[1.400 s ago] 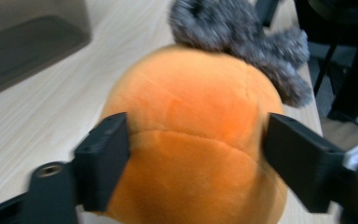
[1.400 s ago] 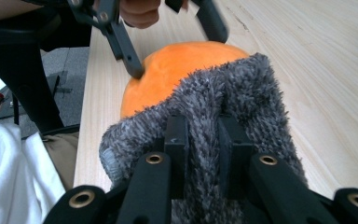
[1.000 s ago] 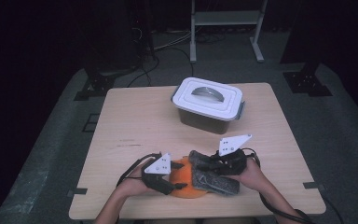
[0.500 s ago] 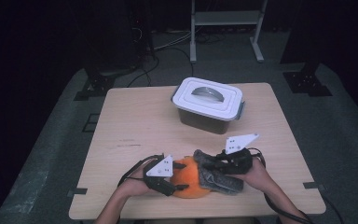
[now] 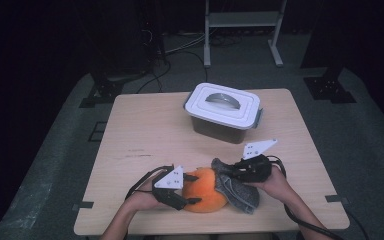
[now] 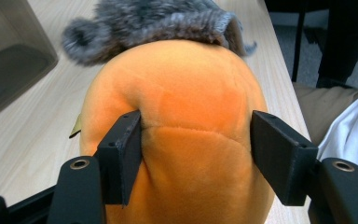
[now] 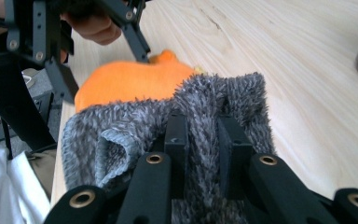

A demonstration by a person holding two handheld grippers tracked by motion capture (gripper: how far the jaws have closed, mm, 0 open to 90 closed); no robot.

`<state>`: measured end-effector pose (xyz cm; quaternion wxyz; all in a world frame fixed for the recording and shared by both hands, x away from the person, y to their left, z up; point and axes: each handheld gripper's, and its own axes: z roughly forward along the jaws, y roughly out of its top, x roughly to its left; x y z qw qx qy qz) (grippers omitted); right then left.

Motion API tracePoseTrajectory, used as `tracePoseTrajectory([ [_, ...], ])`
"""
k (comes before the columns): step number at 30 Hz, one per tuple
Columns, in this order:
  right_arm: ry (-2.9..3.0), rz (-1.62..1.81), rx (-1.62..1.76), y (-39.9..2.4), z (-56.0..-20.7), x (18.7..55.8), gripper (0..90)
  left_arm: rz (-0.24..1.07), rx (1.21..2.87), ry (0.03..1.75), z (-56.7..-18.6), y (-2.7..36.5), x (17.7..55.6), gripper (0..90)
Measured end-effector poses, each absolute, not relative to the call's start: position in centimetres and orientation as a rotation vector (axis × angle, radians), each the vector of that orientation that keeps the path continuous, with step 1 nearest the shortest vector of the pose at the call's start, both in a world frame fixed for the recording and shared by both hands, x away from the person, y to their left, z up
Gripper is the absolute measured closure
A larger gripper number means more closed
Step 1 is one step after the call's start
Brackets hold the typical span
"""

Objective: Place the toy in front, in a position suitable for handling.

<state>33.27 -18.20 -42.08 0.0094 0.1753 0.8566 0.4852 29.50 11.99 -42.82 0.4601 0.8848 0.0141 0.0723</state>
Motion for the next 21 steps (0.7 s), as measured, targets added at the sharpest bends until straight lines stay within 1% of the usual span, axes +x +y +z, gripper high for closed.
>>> tracePoseTrajectory([
  [5,2.696,1.512,0.601,-19.8,-43.3,32.3,75.8,0.162,2.166,0.068,-43.0,12.3,29.9,36.1],
  [9,2.704,1.524,0.587,-20.4,-43.4,31.6,75.7,0.153,2.161,0.129,-43.2,12.5,30.2,36.1],
  [13,2.668,1.600,0.542,-20.1,-42.3,31.3,75.7,0.136,2.153,0.185,-43.3,12.8,30.7,36.2],
  [15,2.675,1.578,0.528,-19.8,-42.2,31.3,75.7,0.135,2.151,0.204,-43.4,12.9,30.8,36.2],
  [21,2.716,1.499,0.569,-19.7,-43.7,31.7,75.8,0.135,2.133,0.302,-43.6,13.3,31.5,35.3],
])
